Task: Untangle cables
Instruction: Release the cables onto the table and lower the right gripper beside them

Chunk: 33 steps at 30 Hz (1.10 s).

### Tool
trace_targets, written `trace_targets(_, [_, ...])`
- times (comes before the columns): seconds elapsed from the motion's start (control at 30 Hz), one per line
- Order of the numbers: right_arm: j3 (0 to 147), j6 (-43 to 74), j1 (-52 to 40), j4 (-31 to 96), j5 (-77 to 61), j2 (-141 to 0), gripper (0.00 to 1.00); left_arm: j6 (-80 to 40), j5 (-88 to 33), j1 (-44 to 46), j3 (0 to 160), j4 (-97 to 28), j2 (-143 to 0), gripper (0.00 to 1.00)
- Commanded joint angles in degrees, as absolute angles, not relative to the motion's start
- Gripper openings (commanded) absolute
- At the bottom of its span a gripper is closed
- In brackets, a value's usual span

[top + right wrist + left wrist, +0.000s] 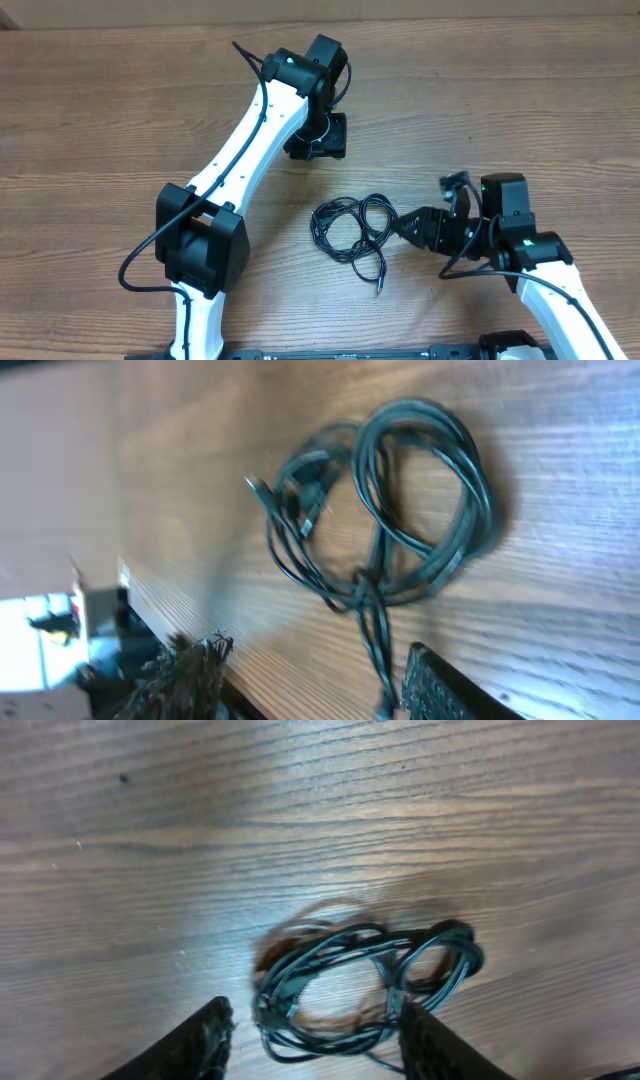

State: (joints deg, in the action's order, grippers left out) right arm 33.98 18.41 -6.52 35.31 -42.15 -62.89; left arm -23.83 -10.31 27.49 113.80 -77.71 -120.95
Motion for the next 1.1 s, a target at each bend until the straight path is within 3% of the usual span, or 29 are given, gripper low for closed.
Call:
trace_targets(0.0, [34.13,9.21,-6.76,36.73,-42.06,-65.19,0.57,-19.25,-8.36,27.44,115.22,-77.28,-121.08,0.66])
trace_targets(0.23, [34.13,5.17,-6.76,37.76,-42.06,-70.61,0.57,-19.25,-8.36,27.44,115.22,-76.51,-121.08,0.95])
trace_targets(0.33, [34.13,2.24,-6.81,39.31,-42.39,-72.99,0.57,-19.25,-8.36,27.44,115.22,-76.47,-121.08,1.00])
trace_targets(0.6, [34.13,-10.26,-6.81,45.71,-47.46,-75.20,0.57,-19.25,-8.36,27.44,115.22,-76.42,-121.08,1.00])
trace_targets(0.77, [34.13,-10.61,-6.81,44.47,-47.72,-75.24,0.49,-19.25,-8.38,27.44,115.22,-76.44,-121.08,1.00])
trace_targets(1.07, [33.98,-10.31,-6.81,43.83,-47.99,-76.12,0.53,-19.25,-8.36,27.44,115.22,-76.44,-121.08,1.00])
